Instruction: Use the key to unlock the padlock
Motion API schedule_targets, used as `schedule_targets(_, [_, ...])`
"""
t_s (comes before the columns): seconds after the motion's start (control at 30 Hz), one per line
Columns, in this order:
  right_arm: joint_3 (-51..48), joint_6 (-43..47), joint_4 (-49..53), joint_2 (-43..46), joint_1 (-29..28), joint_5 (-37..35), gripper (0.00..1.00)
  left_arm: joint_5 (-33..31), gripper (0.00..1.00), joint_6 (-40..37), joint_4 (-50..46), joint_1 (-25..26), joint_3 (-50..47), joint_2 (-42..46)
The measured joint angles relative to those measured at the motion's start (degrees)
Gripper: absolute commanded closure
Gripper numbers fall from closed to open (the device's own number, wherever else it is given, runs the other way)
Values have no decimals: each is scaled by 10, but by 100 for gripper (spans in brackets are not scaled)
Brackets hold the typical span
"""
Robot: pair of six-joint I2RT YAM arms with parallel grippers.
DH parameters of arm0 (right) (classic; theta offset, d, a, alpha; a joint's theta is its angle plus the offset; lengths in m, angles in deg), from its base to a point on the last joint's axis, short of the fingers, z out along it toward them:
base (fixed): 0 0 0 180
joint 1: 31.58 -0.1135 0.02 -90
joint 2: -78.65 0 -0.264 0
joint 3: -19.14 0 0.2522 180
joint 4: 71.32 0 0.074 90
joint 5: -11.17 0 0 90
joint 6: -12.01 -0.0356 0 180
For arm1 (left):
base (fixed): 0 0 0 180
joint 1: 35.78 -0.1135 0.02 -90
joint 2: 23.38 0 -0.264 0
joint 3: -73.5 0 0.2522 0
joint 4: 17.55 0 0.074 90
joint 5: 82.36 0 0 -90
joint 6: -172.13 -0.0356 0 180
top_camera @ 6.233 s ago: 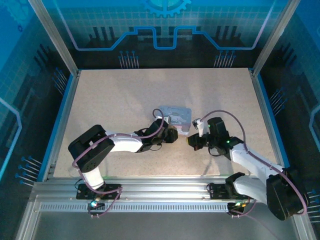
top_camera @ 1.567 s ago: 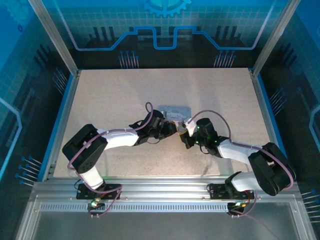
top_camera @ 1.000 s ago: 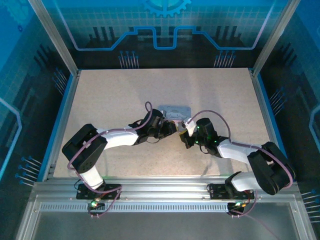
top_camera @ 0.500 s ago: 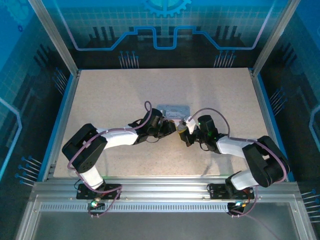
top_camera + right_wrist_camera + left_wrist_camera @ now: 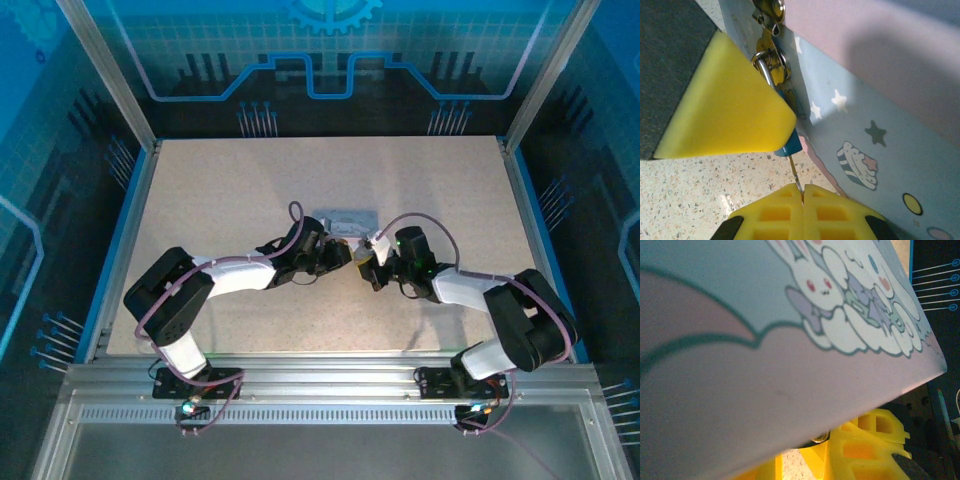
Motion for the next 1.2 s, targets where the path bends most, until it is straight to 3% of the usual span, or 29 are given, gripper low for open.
schedule_targets(0.47, [0,6,18,23,8,5,100,1,82,-4,-1,0,0,0])
schedule_targets(1.2, [20,-23,-35,-34,3,31,100,-7,83,-3,-15,-4,3,-1])
